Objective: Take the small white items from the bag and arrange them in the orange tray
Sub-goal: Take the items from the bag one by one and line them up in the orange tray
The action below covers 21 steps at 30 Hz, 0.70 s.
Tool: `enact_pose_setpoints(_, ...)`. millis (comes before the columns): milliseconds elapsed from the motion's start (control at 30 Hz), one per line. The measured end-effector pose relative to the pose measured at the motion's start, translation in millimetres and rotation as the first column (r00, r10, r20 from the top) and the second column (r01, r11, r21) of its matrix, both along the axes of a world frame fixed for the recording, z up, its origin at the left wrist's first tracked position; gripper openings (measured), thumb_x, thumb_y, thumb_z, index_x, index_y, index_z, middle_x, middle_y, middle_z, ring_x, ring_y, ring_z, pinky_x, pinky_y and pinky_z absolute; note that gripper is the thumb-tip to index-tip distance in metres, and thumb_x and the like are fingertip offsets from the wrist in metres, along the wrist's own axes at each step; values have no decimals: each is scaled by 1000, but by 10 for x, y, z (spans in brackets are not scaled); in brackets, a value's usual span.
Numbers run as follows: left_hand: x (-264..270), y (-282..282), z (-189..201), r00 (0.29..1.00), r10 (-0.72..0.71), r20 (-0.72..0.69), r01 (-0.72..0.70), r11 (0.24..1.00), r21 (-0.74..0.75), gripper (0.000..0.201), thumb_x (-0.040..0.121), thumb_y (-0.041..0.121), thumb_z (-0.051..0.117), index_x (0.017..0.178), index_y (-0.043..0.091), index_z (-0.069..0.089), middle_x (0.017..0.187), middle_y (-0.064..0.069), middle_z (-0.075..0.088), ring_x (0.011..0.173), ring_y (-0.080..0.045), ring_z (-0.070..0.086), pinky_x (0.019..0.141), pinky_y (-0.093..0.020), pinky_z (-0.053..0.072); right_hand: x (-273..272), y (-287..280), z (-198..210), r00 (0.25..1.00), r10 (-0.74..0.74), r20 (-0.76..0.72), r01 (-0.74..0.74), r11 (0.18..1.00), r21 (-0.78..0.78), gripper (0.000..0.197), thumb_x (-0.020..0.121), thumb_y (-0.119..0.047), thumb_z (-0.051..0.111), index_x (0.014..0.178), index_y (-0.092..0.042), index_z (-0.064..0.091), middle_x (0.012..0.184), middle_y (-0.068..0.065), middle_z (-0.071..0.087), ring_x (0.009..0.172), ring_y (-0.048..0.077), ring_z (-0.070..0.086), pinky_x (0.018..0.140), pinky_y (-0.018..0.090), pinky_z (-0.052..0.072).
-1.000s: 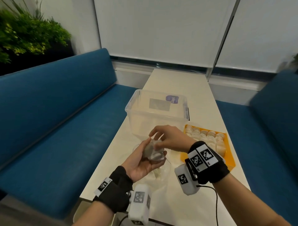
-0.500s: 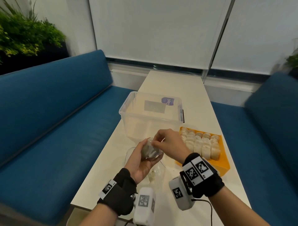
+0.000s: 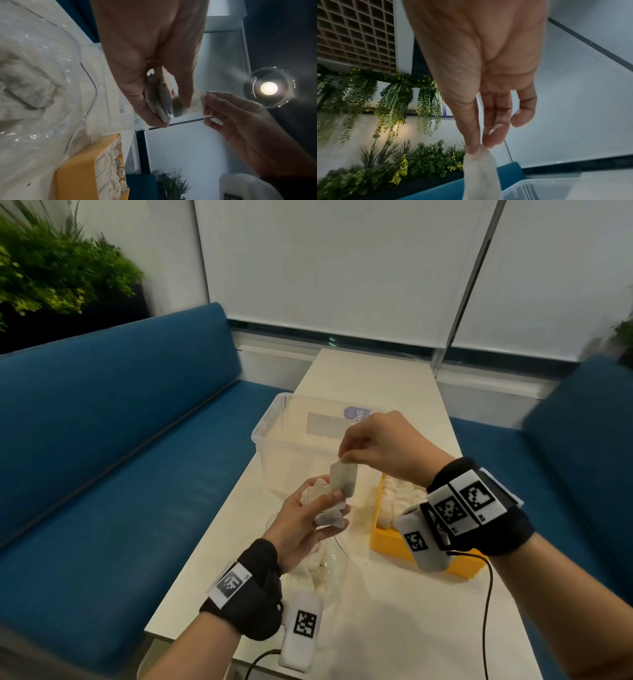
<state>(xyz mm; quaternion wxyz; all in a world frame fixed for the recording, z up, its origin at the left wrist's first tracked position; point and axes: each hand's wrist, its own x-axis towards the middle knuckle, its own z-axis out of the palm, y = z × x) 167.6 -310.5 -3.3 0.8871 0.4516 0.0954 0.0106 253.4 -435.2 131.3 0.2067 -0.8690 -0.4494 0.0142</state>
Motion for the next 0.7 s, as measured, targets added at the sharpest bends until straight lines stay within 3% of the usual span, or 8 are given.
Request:
enact_pose_setpoints(100,51,-45,11,1000,10,7,-11,998,56,22,85,12,68,107,12,61,88,-6,66,81,-16,67,73,-30,57,8,-75,33,999,-6,44,6,1000,8,12,83,-18,69,92,-12,76,89,-1,72,76,0,56,81,11,43)
enact_pose_setpoints(133,69,-62,12,1000,11,9,-11,998,64,21,86,12,67,106,11,62,87,-6,66,80,-15,67,73,-29,57,13,-98,39,998,-8,58,7,1000,17,12,83,-17,70,91,-12,76,89,-2,73,75,0,56,82,8,42)
enact_pose_setpoints(233,124,-130,23,1000,7,9,-8,997,83,23,87,12,67,108,10,62,86,-6,66,80,-15,67,72,-28,57,41,-167,43,997,-17,77,14,999,35,11,83,-14,70,91,-10,76,88,1,73,74,3,58,68,-2,39)
enact_pose_setpoints(367,192,-240,24,1000,-7,-1,7,998,66,23,84,11,70,106,11,63,82,-5,67,79,-16,67,74,-31,59,135,-381,70,995,-62,81,61,998,23,10,83,-15,69,91,-12,75,87,0,70,78,9,62,68,6,42)
enact_pose_setpoints(500,249,-347,-3,1000,-5,-25,7,996,85,23,85,12,69,107,11,63,82,-7,67,81,-19,66,79,-34,59,383,-721,34,987,-153,41,154,988,-32,10,85,-14,67,91,-11,73,83,-3,67,79,10,62,69,8,42)
enact_pose_setpoints(633,295,-480,-29,999,4,-43,0,994,105,22,86,11,68,108,12,63,82,-6,68,79,-18,67,80,-36,59,735,-1089,-236,962,-270,35,272,951,-147,9,85,-12,66,90,-10,72,89,2,69,82,12,61,72,16,46)
enact_pose_setpoints(700,312,-540,-44,999,-4,-51,10,994,112,22,87,11,68,108,13,63,82,-8,67,76,-19,66,81,-37,57,862,-1264,-442,952,-304,19,301,928,-220,8,86,-12,65,90,-10,72,90,3,69,80,12,61,67,11,43)
